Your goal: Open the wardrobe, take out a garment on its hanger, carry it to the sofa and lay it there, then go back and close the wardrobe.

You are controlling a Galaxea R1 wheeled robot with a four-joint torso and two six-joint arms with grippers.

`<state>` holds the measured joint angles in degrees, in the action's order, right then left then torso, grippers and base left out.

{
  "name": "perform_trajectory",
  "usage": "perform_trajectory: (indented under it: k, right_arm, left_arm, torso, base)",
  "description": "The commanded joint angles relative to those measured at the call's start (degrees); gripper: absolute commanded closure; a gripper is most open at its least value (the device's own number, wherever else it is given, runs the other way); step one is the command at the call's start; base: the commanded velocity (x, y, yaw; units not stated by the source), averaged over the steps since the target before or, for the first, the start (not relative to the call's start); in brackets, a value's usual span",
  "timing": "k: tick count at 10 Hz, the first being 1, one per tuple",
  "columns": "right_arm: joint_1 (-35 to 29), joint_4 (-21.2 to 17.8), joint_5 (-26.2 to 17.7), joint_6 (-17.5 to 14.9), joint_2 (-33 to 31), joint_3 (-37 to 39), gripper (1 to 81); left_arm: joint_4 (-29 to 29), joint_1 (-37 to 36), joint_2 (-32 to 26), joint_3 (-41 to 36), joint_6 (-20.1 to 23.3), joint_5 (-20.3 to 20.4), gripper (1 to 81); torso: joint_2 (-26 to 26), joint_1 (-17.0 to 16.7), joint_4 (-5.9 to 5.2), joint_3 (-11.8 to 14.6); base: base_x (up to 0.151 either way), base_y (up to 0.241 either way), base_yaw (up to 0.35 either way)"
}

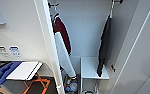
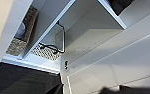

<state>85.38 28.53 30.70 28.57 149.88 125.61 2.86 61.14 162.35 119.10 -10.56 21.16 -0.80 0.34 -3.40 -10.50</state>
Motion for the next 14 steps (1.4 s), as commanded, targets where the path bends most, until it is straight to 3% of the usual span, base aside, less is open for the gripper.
perform_trajectory:
  k: [1, 4, 8, 10, 12, 14]
  right_arm:
    - [-2.01, 0.3, -0.64, 0.08, -1.58, -0.64, 1.0]
    - [-2.01, 0.48, -0.64, 0.08, -1.67, -1.08, 1.0]
    - [-2.45, 0.83, -1.43, 0.08, -4.04, -6.44, 1.0]
    - [-3.06, 1.27, -1.78, -0.01, -6.59, -11.19, 1.0]
    - [-3.24, 1.26, -1.95, -0.01, -5.97, -10.66, 1.0]
    - [-3.6, 1.27, -2.83, -0.01, -5.71, -10.75, 1.0]
  left_arm:
    - [-6.36, -6.68, 3.06, 2.54, -2.54, 5.71, 1.0]
    - [-13.3, -8.17, 7.26, 8.39, -2.45, 11.05, 1.0]
    - [-22.64, -7.83, 18.01, 27.06, 0.1, 21.11, 1.0]
    - [-23.78, -7.83, 22.32, 35.32, 0.89, 22.52, 1.0]
    - [-26.94, -6.86, 22.65, 43.64, 1.77, 24.45, 1.0]
    - [-27.21, -5.28, 22.65, 45.51, 1.77, 24.45, 1.0]
  torso:
    - [0.0, 0.0, 0.0, 0.0]
    - [0.0, 0.0, 0.0, 0.0]
    - [0.0, 0.0, 0.0, 0.0]
    - [0.0, 0.0, 0.0, 0.0]
    - [0.0, 0.0, 0.0, 0.0]
    - [0.0, 0.0, 0.0, 0.0]
  base:
    - [0.0, 0.0, 0.0]
    - [0.0, 0.0, 0.0]
    - [0.0, 0.0, 0.0]
    - [0.0, 0.0, 0.0]
    - [0.0, 0.0, 0.0]
    - [0.0, 0.0, 0.0]
